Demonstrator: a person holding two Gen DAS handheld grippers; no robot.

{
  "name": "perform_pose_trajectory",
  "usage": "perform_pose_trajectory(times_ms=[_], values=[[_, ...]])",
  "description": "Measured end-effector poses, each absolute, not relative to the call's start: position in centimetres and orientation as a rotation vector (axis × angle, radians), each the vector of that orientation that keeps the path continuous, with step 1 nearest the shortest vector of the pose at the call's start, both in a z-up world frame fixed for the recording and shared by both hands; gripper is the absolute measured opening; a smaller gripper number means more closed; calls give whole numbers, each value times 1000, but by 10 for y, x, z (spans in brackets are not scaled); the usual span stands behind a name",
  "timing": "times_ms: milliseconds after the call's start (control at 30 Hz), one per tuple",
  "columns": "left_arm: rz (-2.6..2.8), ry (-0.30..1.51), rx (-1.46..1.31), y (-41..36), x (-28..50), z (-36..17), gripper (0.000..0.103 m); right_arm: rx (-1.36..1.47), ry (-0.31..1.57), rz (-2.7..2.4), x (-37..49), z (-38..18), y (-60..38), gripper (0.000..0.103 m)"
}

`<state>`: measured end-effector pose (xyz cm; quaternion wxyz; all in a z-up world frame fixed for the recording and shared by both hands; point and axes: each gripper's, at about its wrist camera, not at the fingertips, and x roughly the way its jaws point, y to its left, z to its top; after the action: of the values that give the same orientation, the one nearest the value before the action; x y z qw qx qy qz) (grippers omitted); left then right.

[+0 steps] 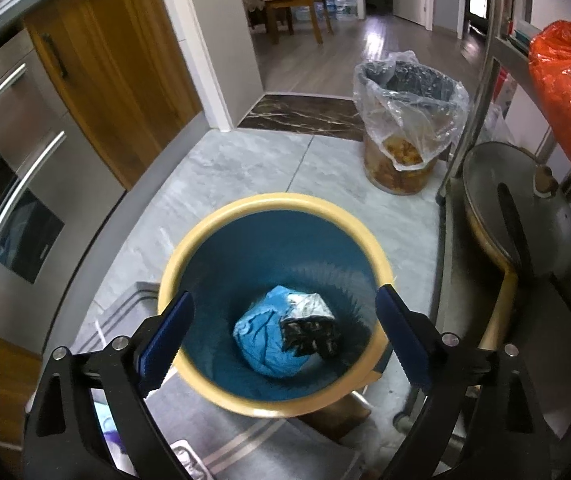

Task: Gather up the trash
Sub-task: 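Move both open grippers back over the trash on the mat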

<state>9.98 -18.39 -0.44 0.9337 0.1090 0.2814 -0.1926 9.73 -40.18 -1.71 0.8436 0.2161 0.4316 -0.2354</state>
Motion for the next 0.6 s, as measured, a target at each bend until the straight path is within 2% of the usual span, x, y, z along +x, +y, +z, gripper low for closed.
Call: perform_pose_trajectory(times_ms=[600], values=[[-318, 576, 164, -50, 51, 37, 97, 391, 898, -395, 108, -7, -351, 92]])
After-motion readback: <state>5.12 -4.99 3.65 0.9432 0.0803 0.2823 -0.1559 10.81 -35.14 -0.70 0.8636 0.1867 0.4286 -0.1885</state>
